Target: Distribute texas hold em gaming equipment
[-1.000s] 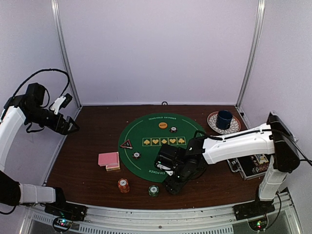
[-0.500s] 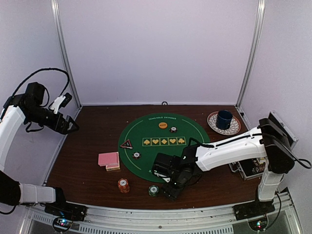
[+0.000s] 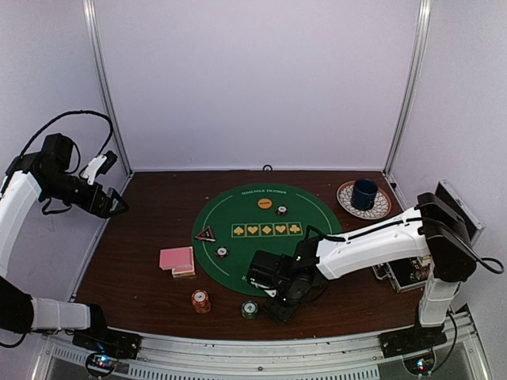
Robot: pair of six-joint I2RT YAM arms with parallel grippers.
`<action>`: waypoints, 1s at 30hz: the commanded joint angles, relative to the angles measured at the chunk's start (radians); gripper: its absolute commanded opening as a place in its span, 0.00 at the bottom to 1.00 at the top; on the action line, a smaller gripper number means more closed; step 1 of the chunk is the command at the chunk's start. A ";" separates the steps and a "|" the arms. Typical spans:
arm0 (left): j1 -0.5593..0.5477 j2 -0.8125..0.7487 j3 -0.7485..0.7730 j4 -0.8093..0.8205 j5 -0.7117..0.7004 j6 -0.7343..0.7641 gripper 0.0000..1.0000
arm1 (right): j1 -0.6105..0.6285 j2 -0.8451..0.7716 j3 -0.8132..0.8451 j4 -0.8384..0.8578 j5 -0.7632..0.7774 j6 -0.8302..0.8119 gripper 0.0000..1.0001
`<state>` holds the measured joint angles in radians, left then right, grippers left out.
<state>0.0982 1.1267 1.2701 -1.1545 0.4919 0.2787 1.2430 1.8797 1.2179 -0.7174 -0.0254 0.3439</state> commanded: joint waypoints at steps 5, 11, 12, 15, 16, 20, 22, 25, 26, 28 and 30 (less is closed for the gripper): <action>0.002 0.008 0.031 -0.002 0.020 0.000 0.98 | -0.006 0.003 -0.001 0.007 0.021 -0.001 0.53; 0.002 0.011 0.027 -0.001 0.031 -0.004 0.98 | -0.007 -0.016 0.010 -0.012 0.021 -0.006 0.45; 0.002 0.011 0.026 -0.001 0.031 -0.004 0.98 | -0.008 -0.020 0.014 -0.017 0.036 -0.008 0.44; 0.002 0.011 0.027 -0.001 0.031 -0.005 0.97 | -0.008 -0.034 0.025 -0.026 0.041 -0.010 0.41; 0.002 0.010 0.029 -0.001 0.032 -0.006 0.98 | -0.008 -0.036 0.029 -0.032 0.041 -0.011 0.40; 0.002 0.010 0.031 -0.001 0.032 -0.006 0.98 | -0.008 -0.047 0.045 -0.050 0.039 -0.014 0.38; 0.002 0.007 0.029 -0.001 0.031 -0.006 0.98 | -0.010 -0.059 0.053 -0.063 0.041 -0.016 0.38; 0.002 0.007 0.029 -0.001 0.030 -0.005 0.98 | -0.019 -0.084 0.069 -0.075 0.039 -0.016 0.37; 0.002 0.006 0.030 -0.001 0.030 -0.004 0.98 | -0.024 -0.092 0.073 -0.078 0.037 -0.016 0.38; 0.002 0.006 0.032 -0.001 0.030 -0.005 0.98 | -0.040 -0.106 0.083 -0.086 0.030 -0.017 0.37; 0.002 0.006 0.032 -0.001 0.033 -0.006 0.97 | -0.061 -0.119 0.084 -0.099 0.028 -0.017 0.37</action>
<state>0.0982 1.1316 1.2705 -1.1545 0.5030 0.2783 1.2198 1.8229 1.2697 -0.7834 -0.0177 0.3363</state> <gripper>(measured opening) 0.976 0.429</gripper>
